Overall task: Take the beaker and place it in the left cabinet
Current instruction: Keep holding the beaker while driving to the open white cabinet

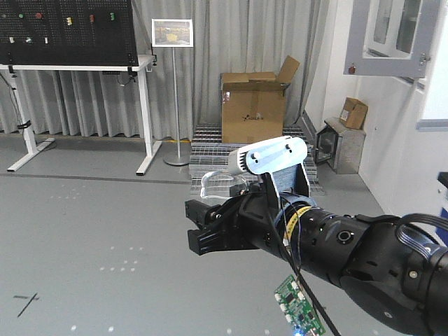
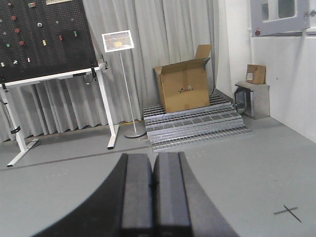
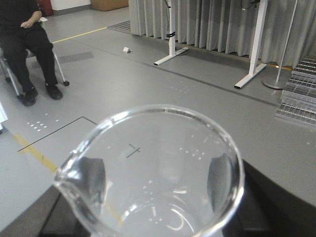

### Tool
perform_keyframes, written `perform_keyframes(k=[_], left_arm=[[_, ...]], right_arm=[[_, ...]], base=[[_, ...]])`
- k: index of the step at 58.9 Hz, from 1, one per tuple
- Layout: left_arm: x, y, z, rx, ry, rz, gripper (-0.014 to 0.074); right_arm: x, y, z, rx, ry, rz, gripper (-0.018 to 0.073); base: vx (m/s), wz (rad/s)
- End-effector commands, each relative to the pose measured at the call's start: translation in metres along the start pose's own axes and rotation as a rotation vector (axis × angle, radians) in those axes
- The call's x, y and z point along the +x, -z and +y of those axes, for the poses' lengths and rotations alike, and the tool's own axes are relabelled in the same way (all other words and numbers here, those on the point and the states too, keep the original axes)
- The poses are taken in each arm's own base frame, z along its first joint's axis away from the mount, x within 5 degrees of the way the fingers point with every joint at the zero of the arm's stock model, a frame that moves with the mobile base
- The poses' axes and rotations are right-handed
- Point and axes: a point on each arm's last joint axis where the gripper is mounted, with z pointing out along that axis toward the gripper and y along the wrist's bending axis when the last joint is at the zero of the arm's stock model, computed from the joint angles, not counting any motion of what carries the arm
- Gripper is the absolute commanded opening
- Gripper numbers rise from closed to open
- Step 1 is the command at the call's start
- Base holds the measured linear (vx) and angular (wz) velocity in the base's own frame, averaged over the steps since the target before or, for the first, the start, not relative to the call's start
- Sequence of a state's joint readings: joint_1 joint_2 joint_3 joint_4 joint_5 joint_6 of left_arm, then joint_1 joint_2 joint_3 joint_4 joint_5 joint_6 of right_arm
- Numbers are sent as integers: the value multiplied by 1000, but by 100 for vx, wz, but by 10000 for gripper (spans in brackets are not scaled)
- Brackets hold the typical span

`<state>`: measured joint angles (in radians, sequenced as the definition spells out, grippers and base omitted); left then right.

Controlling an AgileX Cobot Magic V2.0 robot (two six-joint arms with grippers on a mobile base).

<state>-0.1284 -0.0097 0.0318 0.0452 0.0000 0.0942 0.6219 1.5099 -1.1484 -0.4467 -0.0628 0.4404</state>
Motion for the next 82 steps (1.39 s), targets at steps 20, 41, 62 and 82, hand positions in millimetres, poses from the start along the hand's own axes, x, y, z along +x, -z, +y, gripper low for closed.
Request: perform_keyframes(k=[20,41,62,82], left_arm=[[-3,1,0,-7,6,-77,1],[-3,1,0,-7,6,-77,1],[-3,1,0,-7,6,-77,1],[-3,1,0,-7,6,-77,1]], right_arm=[[-28,12,3,-31,6,-139,-6],[-28,12,3,-32,6,-138,-6],[-25,9,2,-28,6,-124,-6],[-25,9,2,-28,6,-124,-6]], base=[[69,-2],[67,6],[66,10],[63,-6]])
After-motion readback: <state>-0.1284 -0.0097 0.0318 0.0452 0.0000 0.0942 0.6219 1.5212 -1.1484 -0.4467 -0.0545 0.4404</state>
